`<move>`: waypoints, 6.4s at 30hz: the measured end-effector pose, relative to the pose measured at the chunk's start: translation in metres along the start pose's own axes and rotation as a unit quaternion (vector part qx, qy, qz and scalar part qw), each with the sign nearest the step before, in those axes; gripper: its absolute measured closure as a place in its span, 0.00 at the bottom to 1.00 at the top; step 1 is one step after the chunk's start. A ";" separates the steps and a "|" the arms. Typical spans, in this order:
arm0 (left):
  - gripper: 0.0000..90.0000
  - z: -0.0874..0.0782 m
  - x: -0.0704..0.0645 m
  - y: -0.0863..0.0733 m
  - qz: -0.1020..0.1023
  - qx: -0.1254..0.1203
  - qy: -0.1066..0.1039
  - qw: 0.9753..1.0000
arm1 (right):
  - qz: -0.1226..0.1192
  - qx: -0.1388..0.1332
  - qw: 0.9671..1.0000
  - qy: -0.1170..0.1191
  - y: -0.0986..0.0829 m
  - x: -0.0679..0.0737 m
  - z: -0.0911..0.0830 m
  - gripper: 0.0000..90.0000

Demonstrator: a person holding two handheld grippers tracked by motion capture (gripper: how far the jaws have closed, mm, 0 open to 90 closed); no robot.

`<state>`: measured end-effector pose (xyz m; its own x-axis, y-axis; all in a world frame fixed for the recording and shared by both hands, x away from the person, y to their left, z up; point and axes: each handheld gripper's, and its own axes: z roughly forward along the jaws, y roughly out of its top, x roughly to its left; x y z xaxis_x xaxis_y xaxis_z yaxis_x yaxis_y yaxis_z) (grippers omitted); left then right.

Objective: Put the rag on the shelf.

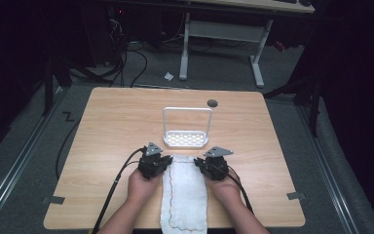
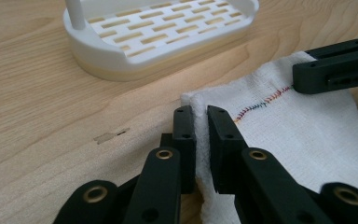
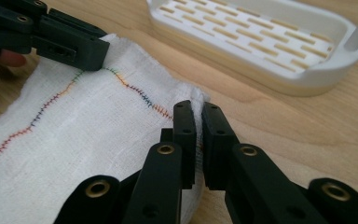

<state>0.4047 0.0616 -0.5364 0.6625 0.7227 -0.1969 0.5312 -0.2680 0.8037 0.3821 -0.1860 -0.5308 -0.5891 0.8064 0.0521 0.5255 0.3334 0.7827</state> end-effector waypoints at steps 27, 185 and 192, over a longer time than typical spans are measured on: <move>0.92 -0.063 -0.037 0.061 0.030 -0.121 -0.004 0.992 | -0.028 -0.130 0.991 -0.012 0.053 0.018 -0.072 0.95; 0.36 -0.106 -0.002 0.119 0.024 -0.170 0.065 0.983 | -0.043 -0.155 0.984 -0.077 0.124 -0.018 -0.090 0.41; 0.38 -0.100 -0.002 0.056 0.035 -0.117 0.065 0.990 | -0.045 -0.134 0.987 -0.080 0.084 -0.012 -0.089 0.41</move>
<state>0.3797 0.1091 -0.4349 0.6122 0.7872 -0.0746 0.3390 -0.1761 0.9242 0.3788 -0.2110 -0.4101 -0.5110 0.8529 -0.1073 0.2807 0.2835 0.9170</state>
